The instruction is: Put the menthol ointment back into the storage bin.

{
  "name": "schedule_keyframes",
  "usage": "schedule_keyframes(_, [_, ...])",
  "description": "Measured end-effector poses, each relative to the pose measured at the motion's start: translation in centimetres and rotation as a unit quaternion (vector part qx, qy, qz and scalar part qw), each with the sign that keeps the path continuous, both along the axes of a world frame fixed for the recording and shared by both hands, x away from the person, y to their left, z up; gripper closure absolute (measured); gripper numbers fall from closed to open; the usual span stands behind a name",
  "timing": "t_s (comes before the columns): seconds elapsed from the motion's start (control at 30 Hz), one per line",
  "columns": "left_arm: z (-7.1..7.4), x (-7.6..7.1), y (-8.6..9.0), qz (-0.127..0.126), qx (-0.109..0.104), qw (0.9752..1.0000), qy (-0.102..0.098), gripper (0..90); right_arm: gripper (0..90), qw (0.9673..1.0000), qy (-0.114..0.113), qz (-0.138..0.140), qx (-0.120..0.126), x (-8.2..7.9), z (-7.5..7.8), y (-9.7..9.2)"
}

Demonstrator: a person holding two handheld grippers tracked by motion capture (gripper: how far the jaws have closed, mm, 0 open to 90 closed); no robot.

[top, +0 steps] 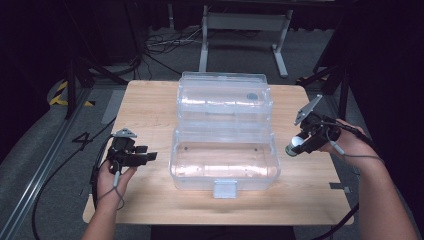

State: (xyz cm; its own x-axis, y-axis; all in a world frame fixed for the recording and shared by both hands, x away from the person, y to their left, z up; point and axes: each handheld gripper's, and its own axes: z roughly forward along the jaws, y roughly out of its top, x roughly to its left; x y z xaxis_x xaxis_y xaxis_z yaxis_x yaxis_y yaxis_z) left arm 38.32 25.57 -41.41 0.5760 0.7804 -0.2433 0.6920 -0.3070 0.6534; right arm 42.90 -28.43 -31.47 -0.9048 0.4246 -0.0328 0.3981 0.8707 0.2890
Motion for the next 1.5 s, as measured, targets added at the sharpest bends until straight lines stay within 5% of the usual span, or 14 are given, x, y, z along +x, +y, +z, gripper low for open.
schedule_keyframes(0.83, [0.0,0.0,0.2,0.001,-0.002,1.0,0.002,47.1,49.9,0.9948,-0.013,0.101,-0.008,-2.8,2.6,4.1])
schedule_keyframes(1.5, [-0.1,0.0,0.4,0.002,-0.001,1.0,0.001,47.0,49.9,0.9885,-0.002,0.151,0.0,-2.9,2.3,6.1])
